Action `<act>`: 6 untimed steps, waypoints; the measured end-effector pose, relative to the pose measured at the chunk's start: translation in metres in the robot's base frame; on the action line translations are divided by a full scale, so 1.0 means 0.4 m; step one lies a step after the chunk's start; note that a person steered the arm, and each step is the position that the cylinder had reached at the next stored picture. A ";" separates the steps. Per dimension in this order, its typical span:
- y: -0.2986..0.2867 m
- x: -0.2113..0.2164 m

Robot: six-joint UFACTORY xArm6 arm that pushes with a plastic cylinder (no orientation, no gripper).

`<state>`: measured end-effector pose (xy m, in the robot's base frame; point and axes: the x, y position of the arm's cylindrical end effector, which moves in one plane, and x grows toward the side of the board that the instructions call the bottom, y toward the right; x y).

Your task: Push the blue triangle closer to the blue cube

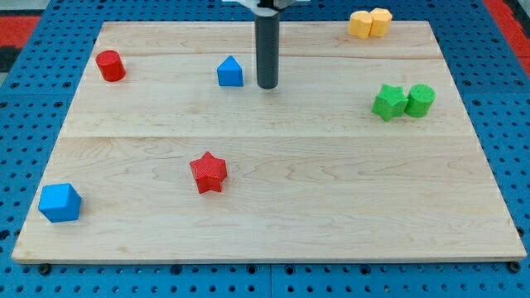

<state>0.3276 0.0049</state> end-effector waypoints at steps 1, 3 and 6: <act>-0.006 -0.102; -0.201 0.026; -0.347 0.338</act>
<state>0.4629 -0.1338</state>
